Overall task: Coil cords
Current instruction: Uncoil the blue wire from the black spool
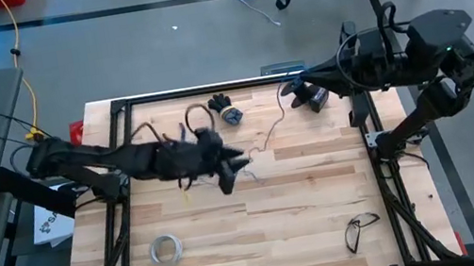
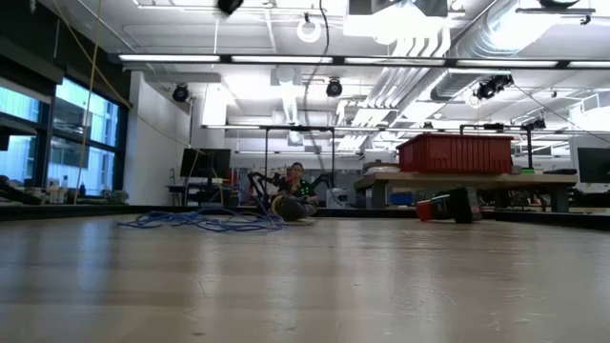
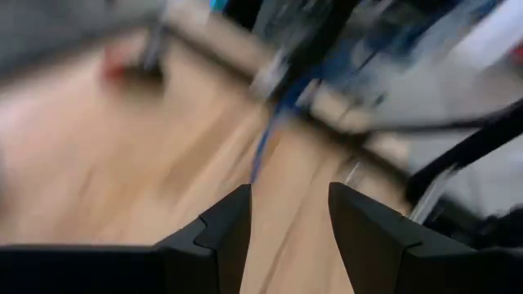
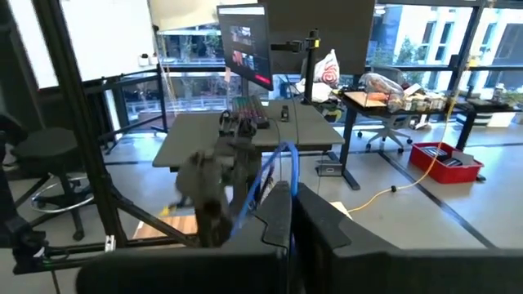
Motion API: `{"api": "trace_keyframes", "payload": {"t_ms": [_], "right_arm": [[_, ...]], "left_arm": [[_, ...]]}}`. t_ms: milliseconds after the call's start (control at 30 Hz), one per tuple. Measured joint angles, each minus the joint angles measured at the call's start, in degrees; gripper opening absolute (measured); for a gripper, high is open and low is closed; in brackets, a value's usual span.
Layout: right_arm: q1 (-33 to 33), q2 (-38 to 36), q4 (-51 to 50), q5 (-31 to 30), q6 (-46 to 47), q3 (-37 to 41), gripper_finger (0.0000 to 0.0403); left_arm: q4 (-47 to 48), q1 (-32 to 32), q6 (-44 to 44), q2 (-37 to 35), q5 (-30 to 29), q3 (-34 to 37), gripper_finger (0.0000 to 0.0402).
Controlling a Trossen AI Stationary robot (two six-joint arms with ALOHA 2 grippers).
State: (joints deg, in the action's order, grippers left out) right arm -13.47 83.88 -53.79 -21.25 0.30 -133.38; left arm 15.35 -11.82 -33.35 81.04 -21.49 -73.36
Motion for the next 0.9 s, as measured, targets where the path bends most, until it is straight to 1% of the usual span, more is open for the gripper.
{"api": "trace_keyframes", "payload": {"t_ms": [100,167,233,400,467,533,600,700,800,900], "right_arm": [[0.0,0.0,-0.1,0.3,-0.3,0.0,0.0],[0.0,0.0,0.0,0.3,-0.4,0.0,0.0],[0.0,0.0,0.2,0.4,-0.4,0.0,0.0],[0.0,0.0,0.1,0.9,-0.3,0.0,0.0],[0.0,0.0,0.1,1.2,-0.3,0.0,0.0],[0.0,0.0,0.0,1.4,-0.3,0.0,0.0],[0.0,0.0,0.1,1.8,-0.4,0.0,0.0],[0.0,0.0,0.1,1.8,-0.3,0.0,0.0],[0.0,0.0,0.1,1.8,-0.3,0.0,0.0],[0.0,0.0,0.1,1.8,-0.3,0.0,0.0]], "left_arm": [[-1.7,2.4,11.3,1.0,0.4,-5.7,0.0159],[1.6,4.2,17.7,1.7,0.1,-9.5,0.0159],[3.5,6.0,21.9,2.8,0.5,-12.2,0.0159],[5.6,8.2,33.3,5.9,9.4,-13.4,0.0159],[8.2,8.2,40.3,7.8,10.4,-13.4,0.0159],[9.8,7.9,45.6,10.0,9.7,-13.4,0.0159],[10.0,8.0,47.6,12.3,7.5,-13.4,0.0159],[9.8,8.3,47.9,15.0,4.8,-13.4,0.0159],[9.8,8.5,46.8,16.9,1.7,-13.4,0.0159],[10.0,8.3,44.7,17.1,-0.4,-13.4,0.0159]]}}
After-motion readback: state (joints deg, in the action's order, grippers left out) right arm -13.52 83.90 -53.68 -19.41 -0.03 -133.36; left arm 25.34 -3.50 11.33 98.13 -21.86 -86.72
